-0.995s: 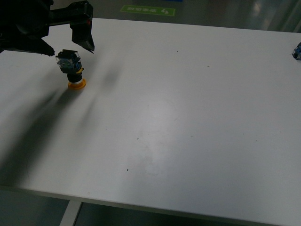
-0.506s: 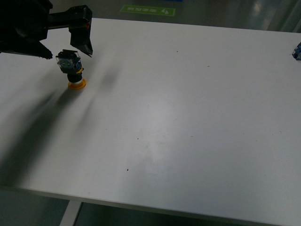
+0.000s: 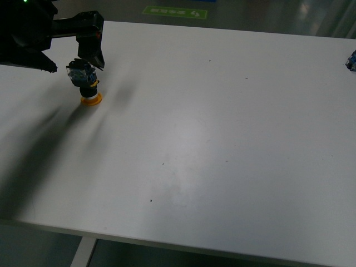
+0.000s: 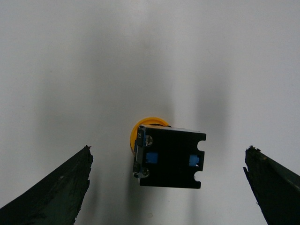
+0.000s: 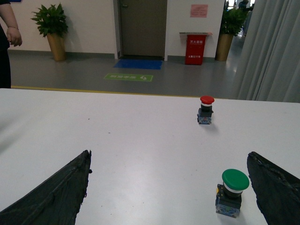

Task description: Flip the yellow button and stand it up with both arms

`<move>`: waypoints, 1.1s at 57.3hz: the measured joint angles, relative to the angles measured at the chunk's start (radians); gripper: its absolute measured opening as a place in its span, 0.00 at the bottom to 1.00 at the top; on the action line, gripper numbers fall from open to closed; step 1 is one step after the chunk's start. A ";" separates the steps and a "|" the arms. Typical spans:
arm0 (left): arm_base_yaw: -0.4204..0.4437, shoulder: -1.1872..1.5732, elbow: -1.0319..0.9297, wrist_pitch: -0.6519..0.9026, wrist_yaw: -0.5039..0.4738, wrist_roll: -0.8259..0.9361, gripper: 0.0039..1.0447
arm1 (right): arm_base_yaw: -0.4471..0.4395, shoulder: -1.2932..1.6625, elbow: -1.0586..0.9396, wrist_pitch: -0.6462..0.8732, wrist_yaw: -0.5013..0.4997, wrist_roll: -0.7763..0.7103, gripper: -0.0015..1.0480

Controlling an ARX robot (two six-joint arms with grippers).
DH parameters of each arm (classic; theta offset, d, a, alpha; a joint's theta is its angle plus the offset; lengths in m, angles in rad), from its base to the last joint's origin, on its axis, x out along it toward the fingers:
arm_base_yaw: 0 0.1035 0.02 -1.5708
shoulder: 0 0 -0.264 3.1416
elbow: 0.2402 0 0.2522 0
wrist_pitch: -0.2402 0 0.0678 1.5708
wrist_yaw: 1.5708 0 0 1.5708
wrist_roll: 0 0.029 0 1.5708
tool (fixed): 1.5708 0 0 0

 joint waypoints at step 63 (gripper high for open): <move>0.026 0.029 0.035 -0.010 0.105 -0.066 0.33 | 0.000 0.000 0.000 0.000 0.000 0.000 0.93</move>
